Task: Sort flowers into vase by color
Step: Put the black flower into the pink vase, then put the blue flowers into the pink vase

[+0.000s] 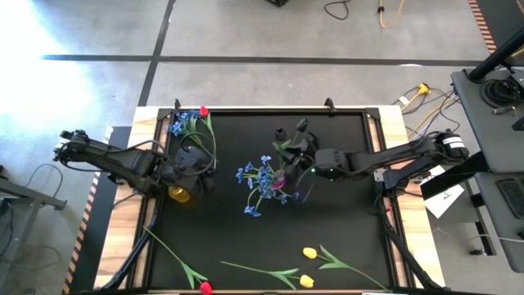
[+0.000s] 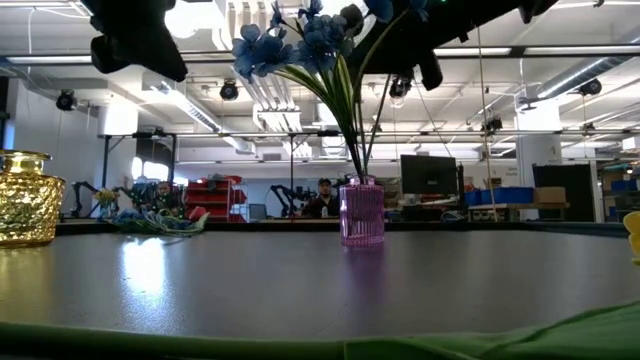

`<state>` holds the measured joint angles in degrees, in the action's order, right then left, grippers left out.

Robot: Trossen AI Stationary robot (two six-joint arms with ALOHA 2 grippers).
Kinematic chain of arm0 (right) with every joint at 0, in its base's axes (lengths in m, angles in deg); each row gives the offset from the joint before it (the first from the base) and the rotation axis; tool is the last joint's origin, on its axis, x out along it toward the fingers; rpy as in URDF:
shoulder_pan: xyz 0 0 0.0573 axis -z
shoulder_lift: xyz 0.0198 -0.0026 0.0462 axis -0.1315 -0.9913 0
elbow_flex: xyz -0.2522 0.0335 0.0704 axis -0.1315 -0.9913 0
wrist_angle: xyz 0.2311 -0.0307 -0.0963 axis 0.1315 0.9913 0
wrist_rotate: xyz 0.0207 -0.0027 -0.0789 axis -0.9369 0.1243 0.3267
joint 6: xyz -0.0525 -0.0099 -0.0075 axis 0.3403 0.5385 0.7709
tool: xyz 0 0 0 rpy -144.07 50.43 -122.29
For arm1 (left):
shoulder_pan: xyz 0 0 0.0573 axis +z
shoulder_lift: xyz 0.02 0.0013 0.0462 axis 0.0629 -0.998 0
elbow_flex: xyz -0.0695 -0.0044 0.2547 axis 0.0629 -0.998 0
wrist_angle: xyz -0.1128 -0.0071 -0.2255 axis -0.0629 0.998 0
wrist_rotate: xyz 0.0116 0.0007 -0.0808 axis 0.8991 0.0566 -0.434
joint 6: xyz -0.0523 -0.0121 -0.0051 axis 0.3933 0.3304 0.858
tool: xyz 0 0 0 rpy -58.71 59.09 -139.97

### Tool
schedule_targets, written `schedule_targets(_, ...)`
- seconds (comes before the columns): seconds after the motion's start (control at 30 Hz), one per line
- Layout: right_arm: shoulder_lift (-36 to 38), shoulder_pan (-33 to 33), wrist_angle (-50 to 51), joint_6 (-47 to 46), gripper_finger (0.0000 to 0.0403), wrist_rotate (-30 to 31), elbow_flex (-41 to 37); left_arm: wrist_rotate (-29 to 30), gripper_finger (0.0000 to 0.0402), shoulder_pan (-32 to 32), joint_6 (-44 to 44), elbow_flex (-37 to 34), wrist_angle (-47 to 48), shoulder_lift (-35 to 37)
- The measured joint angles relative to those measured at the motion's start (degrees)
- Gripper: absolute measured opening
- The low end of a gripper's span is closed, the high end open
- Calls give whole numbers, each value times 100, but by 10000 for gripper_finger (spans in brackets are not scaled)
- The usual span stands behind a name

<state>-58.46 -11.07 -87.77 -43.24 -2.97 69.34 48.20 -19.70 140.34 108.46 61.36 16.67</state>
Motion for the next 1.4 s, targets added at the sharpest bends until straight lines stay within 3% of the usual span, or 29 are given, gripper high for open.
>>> schedule_targets(0.33,442,-28,2891,-289,194,-567,1090,488,39,41,971,-13,655,-13)
schedule_targets(0.5,444,-122,4244,-267,222,-580,1843,504,39,430,1411,-49,765,-94)
schedule_targets(0.9,449,-411,5125,-270,261,-553,2526,299,44,1943,2142,-899,772,-188)
schedule_targets(1.03,449,-567,5125,-392,262,-554,2534,201,76,2473,2520,-1303,464,-188)
schedule_targets(1.2,449,-614,5121,-552,258,-539,2536,-132,149,3389,2592,-1796,-180,-255)
schedule_targets(1.4,449,-612,5108,-598,256,-537,2536,-132,223,4514,2448,-2104,-1035,-549)
